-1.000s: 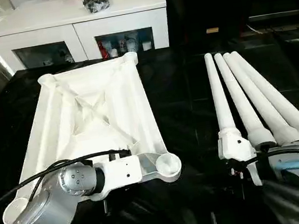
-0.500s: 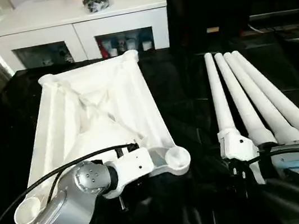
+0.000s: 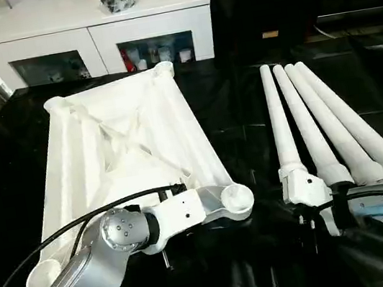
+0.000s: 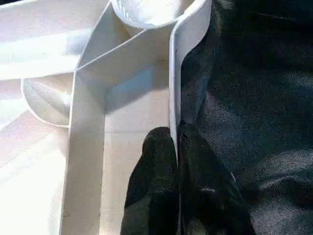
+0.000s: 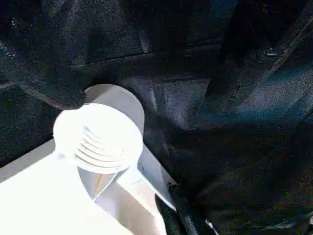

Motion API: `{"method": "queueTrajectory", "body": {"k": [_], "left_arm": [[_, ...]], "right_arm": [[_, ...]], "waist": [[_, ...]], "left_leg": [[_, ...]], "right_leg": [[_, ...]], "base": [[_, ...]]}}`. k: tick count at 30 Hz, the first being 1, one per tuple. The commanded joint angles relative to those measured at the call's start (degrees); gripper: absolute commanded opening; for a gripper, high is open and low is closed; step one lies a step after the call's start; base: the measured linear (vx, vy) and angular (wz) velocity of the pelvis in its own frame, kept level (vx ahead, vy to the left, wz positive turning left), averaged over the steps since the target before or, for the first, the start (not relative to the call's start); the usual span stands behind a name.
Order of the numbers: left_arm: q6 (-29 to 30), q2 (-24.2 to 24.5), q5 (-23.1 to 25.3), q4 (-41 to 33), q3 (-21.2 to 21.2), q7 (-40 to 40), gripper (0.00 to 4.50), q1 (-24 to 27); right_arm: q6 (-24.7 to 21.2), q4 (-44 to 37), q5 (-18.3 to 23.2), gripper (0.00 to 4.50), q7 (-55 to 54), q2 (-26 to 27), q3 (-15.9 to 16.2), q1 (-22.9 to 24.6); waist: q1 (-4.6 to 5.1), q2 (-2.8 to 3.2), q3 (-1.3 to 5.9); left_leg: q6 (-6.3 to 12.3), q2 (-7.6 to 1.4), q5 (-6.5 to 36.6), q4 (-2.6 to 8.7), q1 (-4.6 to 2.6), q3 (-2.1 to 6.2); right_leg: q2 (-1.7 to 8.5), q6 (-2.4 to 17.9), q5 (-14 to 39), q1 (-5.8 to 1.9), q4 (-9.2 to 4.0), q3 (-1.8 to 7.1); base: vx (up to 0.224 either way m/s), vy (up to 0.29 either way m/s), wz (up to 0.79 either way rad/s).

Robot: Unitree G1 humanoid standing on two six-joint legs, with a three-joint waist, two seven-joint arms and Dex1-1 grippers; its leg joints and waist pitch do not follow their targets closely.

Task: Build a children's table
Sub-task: Move table base

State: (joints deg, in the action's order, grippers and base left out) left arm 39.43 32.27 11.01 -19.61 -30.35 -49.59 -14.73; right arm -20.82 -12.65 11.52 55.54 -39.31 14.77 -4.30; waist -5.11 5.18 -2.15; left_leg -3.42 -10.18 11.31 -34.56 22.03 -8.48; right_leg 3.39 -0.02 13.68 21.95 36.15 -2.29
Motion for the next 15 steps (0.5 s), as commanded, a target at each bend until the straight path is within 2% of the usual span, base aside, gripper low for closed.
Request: {"method": "queueTrajectory", "body": {"k": [1,4,5,7,8,9,10,11,12,13,15], "left_arm": [[1.4,-1.65,-1.38,0.28,2.9,1.86,0.29,1.32],[1.45,-4.37,-4.08,-0.13,4.63,1.93,0.61,1.09],[1.54,-4.49,-4.28,-0.22,4.68,1.96,0.61,1.04],[2.17,-5.18,-5.52,-0.87,4.95,2.11,0.89,0.78],[3.11,-6.36,-6.16,-1.44,5.67,2.92,0.89,0.7],[3.11,-6.36,-6.16,-1.44,5.67,2.92,0.89,0.7],[3.91,-7.05,-7.11,-2.37,6.93,2.73,1.03,0.74],[3.91,-7.05,-7.11,-2.37,6.93,2.73,1.08,0.74],[4.67,-7.57,-8.38,-3.17,9.01,2.41,1.08,0.67],[4.88,-7.73,-9.05,-3.42,9.97,2.26,1.18,0.65],[4.44,-7.54,-10.19,-3.78,11.27,1.91,1.39,0.71]], "right_arm": [[-0.28,-0.28,0.58,4.5,0.41,-0.86,-1.99,-0.72],[-0.6,-0.27,1.34,4.5,0.51,-1.01,-3.04,-1.27],[-0.78,-0.32,1.56,4.5,0.54,-1.01,-3.22,-1.36],[-1.98,-0.63,3.09,4.5,0.71,-0.98,-4.44,-1.95],[-2.9,-0.81,4.87,4.5,0.75,-1.11,-6.46,-2.82],[-2.9,-0.81,4.87,4.5,0.75,-1.11,-6.46,-2.82],[-4.29,-1.06,7.44,4.5,0.84,-0.92,-8.81,-4.1],[-4.29,-1.06,7.44,4.5,0.84,-0.92,-8.81,-4.1],[-5.79,-1.44,9.93,4.5,0.55,-0.15,-10.74,-5.56],[-6.31,-1.6,10.69,4.5,0.34,0.25,-11.35,-6.11],[-6.82,-1.6,10.89,4.5,-0.94,1.17,-11.98,-7.04]], "waist": [[-0.42,-1.35,3.18],[-0.64,-1.24,3.32],[-0.63,-1.44,3.32],[-0.92,-1.51,3.26],[-1.03,-1.89,3.22],[-1.13,-1.86,3.25],[-1.33,-2.17,3.13],[-1.33,-2.17,3.13],[-1.41,-2.14,3.16],[-1.41,-2.06,3.18],[-1.47,-2.06,3.11]], "left_leg": [[6.06,-2.37,3.58,3.24,-0.31,0.72],[6.28,-2.39,2.9,3.05,-0.42,0.67],[6.44,-2.38,2.9,3.01,-0.38,0.61],[6.8,-2.39,3.22,3.05,-0.42,0.63],[6.88,-2.37,3.23,3.08,-0.36,0.6],[6.9,-2.38,3.23,3.04,-0.38,0.59],[6.9,-2.35,3.3,3.12,-0.45,0.53],[6.9,-2.35,3.3,3.12,-0.45,0.53],[6.79,-2.41,3.32,3.05,-0.48,0.52],[6.66,-2.35,3.13,3.04,-0.43,0.55],[6.25,-2.27,3.54,3.02,-0.43,0.49]], "right_leg": [[4.13,14.03,-2.06,-3.02,-3.92,2.05],[4.17,14.35,-2.78,-2.91,-3.74,2.12],[4.17,14.49,-3.1,-2.91,-3.81,2.14],[4.16,14.39,-2.4,-2.88,-3.81,2.13],[4.23,14.25,-2.01,-2.97,-3.74,2.15],[4.25,14.15,-1.73,-2.92,-3.84,2.13],[4.28,13.73,-0.14,-2.89,-3.95,2.15],[4.28,13.73,-0.14,-2.89,-3.95,2.15],[4.2,13.49,0.48,-2.78,-4.03,2.15],[4.17,13.62,0.4,-2.79,-3.92,2.13],[4.09,13.41,1.41,-2.65,-4.0,2.1]], "base": [[0.0,0.0,0.0],[0.0,0.0,0.0],[0.0,0.0,0.0],[0.0,0.0,0.0],[0.0,0.0,0.0],[0.0,0.0,0.0],[0.0,0.0,0.0],[0.0,0.0,0.0],[0.0,0.0,0.0],[0.0,0.0,0.0],[0.0,0.0,0.0]]}}
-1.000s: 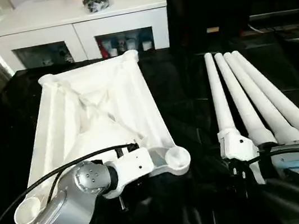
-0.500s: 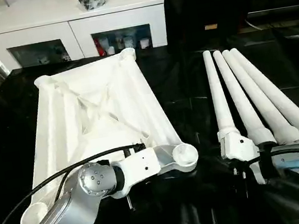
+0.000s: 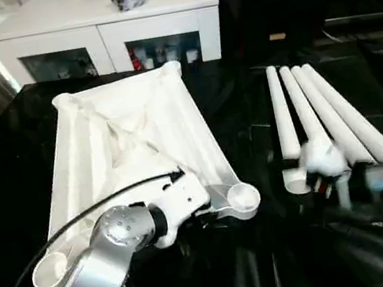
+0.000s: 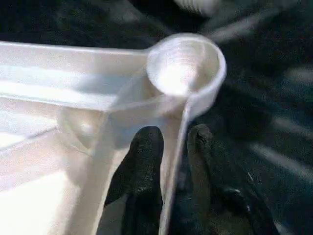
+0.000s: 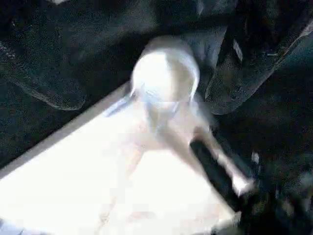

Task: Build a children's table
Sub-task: Move table base, then pick table leg

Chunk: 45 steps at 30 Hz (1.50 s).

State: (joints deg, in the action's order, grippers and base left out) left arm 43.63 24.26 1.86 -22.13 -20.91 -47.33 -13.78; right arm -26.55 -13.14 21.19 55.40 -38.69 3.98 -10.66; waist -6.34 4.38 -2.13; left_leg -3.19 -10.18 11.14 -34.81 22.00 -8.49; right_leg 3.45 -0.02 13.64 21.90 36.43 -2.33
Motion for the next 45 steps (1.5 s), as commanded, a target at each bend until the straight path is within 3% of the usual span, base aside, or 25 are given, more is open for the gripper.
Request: {"method": "queueTrajectory", "body": {"k": [1,2,3,4,6,9,10,11,12,13,15,19,23,25,30,32,33,38,43,45], "left_arm": [[-1.56,1.33,-2.86,-1.39,3.67,-1.24,1.44,0.21],[-4.16,2.15,-3.92,-0.86,5.05,-1.6,1.51,0.83],[-4.16,2.15,-3.92,-0.86,5.05,-1.6,1.63,0.83],[-6.25,2.64,-4.12,0.1,6.02,-1.28,1.75,1.19],[-6.99,2.78,-4.03,0.87,6.57,-0.76,1.81,1.26],[-5.68,2.3,-4.61,1.0,7.17,-0.69,2.15,1.2],[-4.93,1.49,-5.64,0.24,7.84,-0.7,2.2,1.16],[-4.26,0.93,-7.36,-0.98,8.8,-0.6,2.22,1.41],[-3.35,0.83,-8.94,-2.07,9.52,-0.98,2.27,1.89],[-2.63,1.2,-10.23,-3.14,9.97,-1.65,2.38,2.63],[-2.77,2.13,-11.73,-4.28,10.23,-2.78,2.51,3.9],[-4.89,2.89,-13.03,-4.88,10.58,-4.05,2.91,5.08],[-5.35,2.91,-13.54,-4.26,10.72,-4.29,3.23,4.32],[-5.36,3.45,-13.88,-4.26,10.5,-4.18,3.39,4.13],[-5.54,4.65,-14.37,-4.35,9.97,-4.31,3.81,4.29],[-5.65,5.36,-14.45,-4.68,9.69,-4.53,3.87,4.78],[-5.66,5.44,-14.53,-4.73,9.66,-4.49,4.1,4.83],[-5.57,6.19,-15.21,-5.36,9.55,-4.13,4.44,5.28],[-5.48,6.89,-15.61,-5.73,9.1,-4.32,4.44,5.55],[-5.51,7.07,-15.63,-5.79,8.95,-4.44,4.5,5.6]], "right_arm": [[-4.49,0.1,-0.69,4.5,-6.46,3.05,-1.8,-3.19],[-8.19,1.56,-2.64,4.5,-12.11,5.73,-2.06,-5.73],[-8.19,1.56,-2.64,4.5,-12.11,5.73,-2.06,-5.73],[-11.68,2.47,-3.8,4.5,-16.39,8.14,-2.17,-7.68],[-14.56,2.74,-4.09,4.5,-18.8,9.61,-2.05,-8.88],[-20.24,3.43,-5.44,4.5,-24.76,12.86,-1.31,-10.68],[-22.83,4.76,-6.0,4.5,-28.63,15.27,-2.4,-11.86],[-25.28,6.51,-6.69,4.5,-33.3,18.51,-4.28,-13.36],[-26.62,7.68,-7.57,4.5,-36.34,20.37,-5.38,-14.31],[-26.84,8.61,-8.38,4.5,-38.44,21.5,-5.97,-14.88],[-27.3,9.48,-9.3,4.5,-41.07,22.88,-6.86,-15.44],[-29.16,10.49,-10.05,4.5,-45.45,24.77,-9.29,-16.26],[-30.97,12.83,-12.53,4.5,-48.56,24.59,-9.34,-17.39],[-31.71,14.12,-13.04,4.5,-49.74,24.58,-9.57,-18.02],[-33.25,17.16,-12.57,4.5,-50.39,24.84,-10.42,-19.17],[-34.41,19.61,-11.44,4.5,-49.32,25.22,-10.43,-19.54],[-34.49,20.0,-11.09,4.5,-49.2,25.52,-10.8,-19.64],[-34.09,22.58,-9.82,4.5,-48.45,26.38,-11.95,-20.39],[-34.65,26.14,-10.16,4.5,-48.03,25.87,-12.0,-21.5],[-35.6,27.25,-10.28,4.15,-48.08,25.67,-12.08,-21.84]], "waist": [[-0.2,-1.29,3.21],[-0.1,-1.35,3.11],[0.38,-1.34,3.17],[0.37,-1.54,3.13],[0.42,-1.54,3.1],[0.23,-2.43,3.04],[0.15,-2.73,3.03],[0.14,-2.14,3.09],[0.19,-2.0,3.06],[0.2,-1.87,3.11],[0.22,-2.23,2.99],[-0.1,-2.36,2.98],[0.13,-2.16,2.8],[0.17,-2.33,2.77],[0.12,-2.43,2.88],[0.16,-2.81,2.99],[0.14,-2.55,2.98],[0.07,-2.87,2.89],[-0.06,-2.83,3.01],[-0.14,-2.87,2.93]], "left_leg": [[5.82,-2.29,3.29,3.28,-0.47,0.52],[5.57,-2.19,2.59,3.37,-0.46,0.59],[4.82,-1.71,1.91,3.46,-0.14,0.56],[4.11,-1.94,2.89,3.36,-0.71,0.44],[3.2,-1.89,3.68,3.55,-0.74,0.3],[2.04,-2.04,4.17,3.82,-0.78,0.21],[1.53,-2.08,3.89,3.99,-0.82,0.16],[0.71,-2.0,3.27,4.01,-0.93,0.24],[0.22,-1.88,3.8,4.06,-0.93,0.22],[-0.93,-1.98,4.35,4.14,-0.89,0.35],[-1.91,-1.94,4.3,4.16,-0.91,0.2],[-2.18,-1.75,3.9,4.17,-0.9,-0.01],[-3.49,-1.69,5.27,4.37,-1.0,0.04],[-3.9,-1.62,5.46,4.38,-0.95,0.02],[-3.63,-1.61,4.63,4.28,-0.91,-0.01],[-3.26,-1.58,3.54,4.22,-0.82,-0.01],[-3.1,-1.61,3.33,4.21,-0.84,0.01],[-2.69,-1.71,3.61,4.25,-0.87,-0.07],[-3.09,-1.68,3.57,4.22,-0.97,-0.08],[-3.06,-1.67,3.24,4.22,-0.86,-0.11]], "right_leg": [[3.95,13.34,1.07,-2.57,-4.21,2.15],[3.81,13.38,0.9,-2.42,-4.14,2.12],[3.48,13.36,1.12,-2.41,-3.96,1.95],[3.53,13.12,1.77,-2.18,-4.22,2.13],[3.52,12.77,2.68,-2.15,-4.15,2.18],[3.67,11.68,3.52,-2.25,-4.03,2.33],[3.64,11.24,3.79,-2.12,-4.09,2.29],[3.77,11.64,3.22,-1.85,-3.74,2.36],[3.69,11.82,3.59,-1.71,-3.83,2.29],[3.73,11.76,3.34,-1.87,-3.68,2.31],[3.57,11.3,1.44,-1.89,-3.68,2.39],[3.52,9.68,0.28,-2.05,-3.65,2.53],[3.46,8.91,2.02,-2.01,-3.82,2.52],[3.48,8.59,2.35,-2.17,-3.85,2.6],[3.44,8.32,0.97,-2.26,-3.68,2.59],[3.39,8.59,-0.6,-2.43,-3.49,2.51],[3.45,8.89,-0.85,-2.33,-3.45,2.5],[3.56,9.28,0.11,-2.31,-3.51,2.51],[3.56,9.57,0.08,-2.26,-3.36,2.45],[3.52,9.49,-0.31,-2.3,-3.38,2.48]], "base": [[0.0,0.0,0.0],[0.0,0.0,0.0],[0.0,0.0,0.0],[0.0,0.0,0.0],[0.0,0.0,0.0],[0.0,0.0,0.0],[0.0,0.0,0.0],[0.0,0.0,0.0],[0.0,0.0,0.0],[0.0,0.0,0.0],[0.0,0.0,0.0],[0.0,0.0,0.0],[0.0,0.0,0.0],[0.0,0.0,0.0],[0.0,0.0,0.0],[0.0,0.0,0.0],[0.0,0.0,0.0],[0.0,0.0,0.0],[0.0,0.0,0.0],[0.0,0.0,0.0]]}}
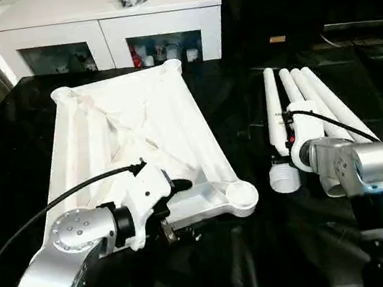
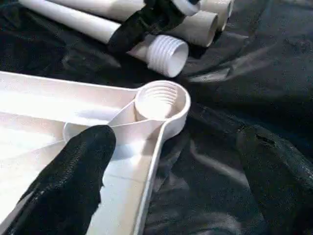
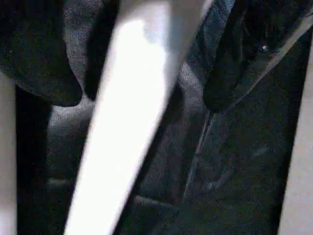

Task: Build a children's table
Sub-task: Pick table leg

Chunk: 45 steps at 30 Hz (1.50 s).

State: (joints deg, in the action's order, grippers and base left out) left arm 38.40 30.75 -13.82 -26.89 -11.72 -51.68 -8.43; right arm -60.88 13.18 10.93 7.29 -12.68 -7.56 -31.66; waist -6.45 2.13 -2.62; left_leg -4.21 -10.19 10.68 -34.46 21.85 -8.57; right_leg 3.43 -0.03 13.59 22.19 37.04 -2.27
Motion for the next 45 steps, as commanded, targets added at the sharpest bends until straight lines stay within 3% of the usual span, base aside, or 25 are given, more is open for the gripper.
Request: {"method": "queueTrajectory", "body": {"k": [1,4,7,14,21,25,26,27,28,31,32,34,36,38,40,41,43,44,45], "left_arm": [[-0.28,0.76,-0.07,-1.05,-0.31,-0.21,4.5,0.27],[-0.04,1.09,-0.56,-1.27,-0.25,-0.22,4.5,0.33],[0.27,1.38,-0.88,-1.5,-0.43,-0.25,4.5,0.4],[0.43,1.41,-1.19,-1.51,-0.95,0.19,4.5,-0.67],[0.2,2.0,-1.63,-1.77,-0.59,0.26,4.5,-0.21],[0.33,1.8,-2.24,-1.62,-0.3,0.59,4.5,-0.26],[0.24,1.62,-2.29,-1.45,-0.18,0.76,4.5,-0.35],[0.05,0.86,-2.44,-0.56,0.33,1.4,4.5,-0.85],[0.19,-0.05,-2.82,0.46,0.94,1.99,4.5,-1.47],[0.89,-1.99,-4.02,2.18,2.23,3.24,4.5,-2.41],[1.06,-2.59,-4.5,2.73,2.63,3.64,4.5,-2.7],[2.25,-4.68,-6.32,4.48,3.51,4.25,4.5,-3.78],[2.66,-7.28,-8.27,6.32,4.5,5.14,4.5,-4.96],[3.66,-11.21,-9.89,9.3,5.76,7.72,4.5,-7.33],[5.15,-15.09,-10.93,12.73,7.15,10.66,4.5,-10.05],[7.87,-18.87,-12.57,16.2,9.37,13.84,4.5,-12.71],[9.32,-20.29,-13.46,17.54,10.47,15.18,4.5,-13.73],[11.16,-26.11,-18.11,22.21,15.64,20.12,4.5,-17.66],[11.54,-27.05,-19.11,22.95,16.63,20.94,4.5,-18.3]], "right_arm": [[-3.27,2.3,0.04,4.15,-0.53,-0.33,-1.19,-1.39],[-3.5,4.47,0.46,3.74,-1.32,-0.37,-2.6,-1.77],[-3.39,6.09,0.97,3.66,-1.24,-0.38,-3.89,-2.08],[-2.76,8.75,1.36,3.03,-1.53,-0.45,-5.6,-3.03],[-2.29,9.79,1.87,2.38,-1.87,-0.38,-7.09,-3.93],[-2.0,9.62,2.28,2.24,-2.09,-0.42,-7.55,-3.81],[-1.94,9.53,2.34,2.11,-2.15,-0.4,-7.69,-3.76],[-1.83,9.19,2.51,2.03,-2.36,-0.27,-8.27,-3.63],[-1.89,8.56,2.77,1.99,-2.45,-0.15,-8.84,-3.38],[-2.47,6.86,3.53,1.93,-2.54,0.15,-10.05,-2.79],[-2.71,6.27,3.81,1.91,-2.48,0.27,-10.47,-2.61],[-2.07,3.82,4.91,1.91,-1.11,0.36,-10.82,-1.67],[-1.24,1.69,6.24,1.91,0.54,0.4,-11.1,-0.88],[1.53,-0.64,7.99,1.9,3.77,0.36,-10.87,0.12],[5.79,-3.57,9.8,1.9,8.26,0.42,-9.86,1.44],[8.63,-6.61,11.93,1.9,12.38,0.91,-9.4,2.53],[9.34,-7.79,12.9,1.9,13.9,1.25,-9.47,2.88],[11.48,-12.69,16.66,1.9,20.58,1.48,-8.76,4.77],[11.6,-13.49,17.37,1.9,21.59,1.52,-8.72,5.08]], "waist": [[0.01,-0.59,3.49],[-0.04,-0.91,3.5],[-0.1,-0.75,3.44],[-0.11,-1.18,3.23],[-0.12,-1.02,3.25],[-0.09,-1.05,3.29],[-0.1,-0.66,3.31],[-0.1,-0.3,3.32],[0.0,-0.65,3.3],[-0.03,-0.15,3.31],[-0.01,-0.46,3.32],[-0.13,-0.14,3.44],[-0.11,-0.32,3.49],[-0.24,-0.05,3.58],[-0.27,-0.24,3.5],[-0.4,0.05,3.58],[-0.41,-0.29,3.64],[-0.28,-0.11,3.53],[-0.51,-0.08,3.64]], "left_leg": [[-2.09,-1.62,3.43,3.84,-0.77,-0.03],[-2.07,-1.63,3.44,3.86,-0.73,-0.04],[-2.55,-1.72,4.44,3.94,-0.86,-0.06],[-3.4,-1.76,7.67,4.33,-1.08,-0.01],[-3.73,-1.71,8.01,4.35,-1.12,0.02],[-3.68,-1.7,7.54,4.33,-1.11,0.01],[-3.94,-1.69,8.09,4.3,-1.17,0.03],[-4.11,-1.67,8.32,4.27,-1.19,0.05],[-4.19,-1.68,8.57,4.3,-1.19,0.0],[-4.57,-1.6,9.09,4.25,-1.23,0.01],[-4.57,-1.65,9.07,4.3,-1.21,0.04],[-4.49,-1.59,8.29,4.19,-1.26,0.04],[-4.24,-1.59,8.03,4.16,-1.12,0.08],[-3.57,-1.58,7.13,4.0,-0.96,0.11],[-2.93,-1.57,7.57,3.84,-0.86,-0.11],[-2.32,-1.59,6.75,3.82,-0.77,0.1],[-1.27,-1.61,6.14,3.64,-0.75,0.07],[-0.74,-1.36,5.32,3.43,-0.36,-0.09],[-0.28,-1.47,5.6,3.26,-0.59,-0.08]], "right_leg": [[3.52,9.61,-0.69,-2.6,-3.94,2.38],[3.57,9.55,-0.9,-2.68,-3.88,2.37],[3.57,9.23,0.32,-2.51,-4.06,2.38],[3.72,9.07,4.25,-2.47,-4.39,2.36],[3.72,8.62,4.89,-2.45,-4.46,2.4],[3.62,8.78,3.87,-2.47,-4.4,2.38],[3.62,8.91,3.99,-2.41,-4.42,2.38],[3.61,8.96,3.89,-2.38,-4.39,2.39],[3.55,9.03,3.67,-2.45,-4.5,2.4],[3.51,9.17,3.71,-2.44,-4.5,2.43],[3.51,9.15,3.42,-2.58,-4.55,2.4],[3.41,9.03,1.66,-2.54,-4.5,2.43],[3.44,9.63,0.31,-2.79,-4.35,2.37],[3.6,10.17,-0.82,-2.99,-4.29,2.42],[3.61,10.07,-0.64,-3.11,-4.62,2.48],[3.73,10.2,-0.92,-3.3,-4.49,2.42],[3.76,10.65,-1.84,-3.41,-4.56,2.41],[3.59,10.83,-2.4,-3.56,-4.48,2.39],[3.71,11.36,-2.9,-3.49,-4.61,2.41]], "base": [[0.0,0.0,0.0],[0.0,0.0,0.0],[0.0,0.0,0.0],[0.0,0.0,0.0],[0.0,0.0,0.0],[0.0,0.0,0.0],[0.0,0.0,0.0],[0.0,0.0,0.0],[0.0,0.0,0.0],[0.0,0.0,0.0],[0.0,0.0,0.0],[0.0,0.0,0.0],[0.0,0.0,0.0],[0.0,0.0,0.0],[0.0,0.0,0.0],[0.0,0.0,0.0],[0.0,0.0,0.0],[0.0,0.0,0.0],[0.0,0.0,0.0]]}}
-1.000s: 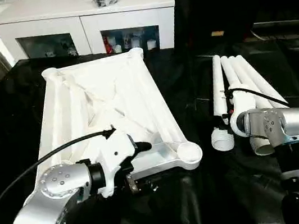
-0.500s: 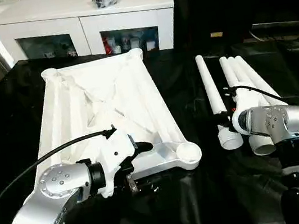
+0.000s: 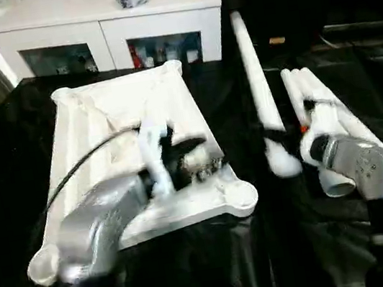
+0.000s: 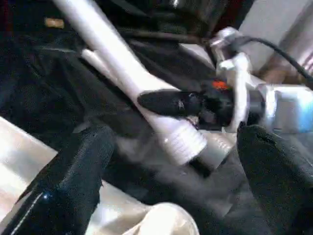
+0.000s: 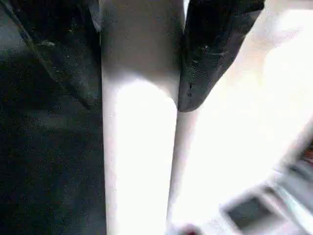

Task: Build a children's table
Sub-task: Pick table leg

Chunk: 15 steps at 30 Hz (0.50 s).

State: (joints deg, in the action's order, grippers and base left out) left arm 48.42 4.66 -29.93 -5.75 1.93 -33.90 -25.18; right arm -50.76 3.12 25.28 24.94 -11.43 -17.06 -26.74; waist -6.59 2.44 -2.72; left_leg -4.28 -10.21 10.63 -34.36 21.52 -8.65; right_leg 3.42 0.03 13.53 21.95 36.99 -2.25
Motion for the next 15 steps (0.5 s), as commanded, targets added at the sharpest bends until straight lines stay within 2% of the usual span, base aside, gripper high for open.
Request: {"method": "queueTrajectory", "body": {"k": [1,4,7,8,9,10,13,15], "left_arm": [[2.07,-3.98,-6.57,4.53,5.94,5.36,4.5,-3.91],[2.27,-5.45,-8.21,6.03,7.07,6.32,4.5,-5.34],[2.93,-7.69,-11.0,8.11,8.82,7.62,4.5,-7.53],[3.09,-8.08,-11.32,8.46,9.21,7.74,4.5,-7.97],[3.33,-8.65,-11.78,8.95,9.76,7.92,4.5,-8.59],[5.46,-10.41,-13.99,9.89,12.05,9.05,4.5,-10.33],[7.42,-11.65,-19.89,8.36,13.71,9.54,4.5,-11.37],[7.73,-11.43,-19.88,8.08,13.22,9.65,4.5,-11.27]], "right_arm": [[1.19,-6.34,5.71,1.9,7.38,0.32,0.92,1.28],[1.18,-7.99,6.87,1.89,9.2,0.21,1.42,2.06],[1.17,-10.56,8.61,1.89,11.9,0.03,2.92,3.35],[1.2,-10.92,8.91,1.89,12.35,-0.05,3.26,3.6],[1.25,-11.45,9.34,1.89,13.0,-0.15,3.75,3.96],[2.24,-12.19,9.2,1.89,14.2,-0.63,5.42,5.02],[2.76,-13.0,9.42,1.89,16.1,-1.55,7.1,6.2],[2.74,-13.25,9.71,1.89,16.4,-1.65,7.2,6.32]], "waist": [[-0.44,-0.61,3.86],[-0.64,-0.61,3.84],[-0.69,-0.51,3.81],[-0.9,-0.11,3.89],[-0.87,-0.27,3.85],[-0.96,-0.18,3.89],[-1.39,-0.45,3.86],[-1.66,-0.47,3.82]], "left_leg": [[0.76,-1.56,4.58,3.18,-0.16,0.24],[2.55,-1.63,2.35,3.09,0.08,0.33],[2.71,-1.59,2.77,2.97,-0.06,0.16],[2.59,-1.78,2.88,3.05,-0.13,0.41],[2.7,-1.79,2.99,3.04,-0.13,0.31],[2.57,-1.91,3.05,3.03,-0.12,0.42],[2.21,-1.93,2.85,2.97,0.04,0.45],[2.63,-1.9,2.59,3.0,0.03,0.45]], "right_leg": [[3.83,12.07,-3.93,-3.55,-4.34,2.32],[3.75,12.66,-5.04,-3.34,-4.36,2.18],[3.75,12.74,-3.66,-3.23,-4.62,2.21],[3.86,12.64,-2.92,-3.17,-4.58,2.14],[3.79,12.53,-2.76,-3.13,-4.73,2.16],[3.9,12.71,-2.85,-3.17,-4.6,2.14],[4.03,13.16,-3.45,-3.25,-4.43,2.12],[3.96,12.76,-3.22,-3.17,-4.51,2.13]], "base": [[0.0,0.0,0.0],[0.0,0.0,0.0],[0.0,0.0,0.0],[0.0,0.0,0.0],[0.0,0.0,0.0],[0.0,0.0,0.0],[0.0,0.0,0.0],[0.0,0.0,0.0]]}}
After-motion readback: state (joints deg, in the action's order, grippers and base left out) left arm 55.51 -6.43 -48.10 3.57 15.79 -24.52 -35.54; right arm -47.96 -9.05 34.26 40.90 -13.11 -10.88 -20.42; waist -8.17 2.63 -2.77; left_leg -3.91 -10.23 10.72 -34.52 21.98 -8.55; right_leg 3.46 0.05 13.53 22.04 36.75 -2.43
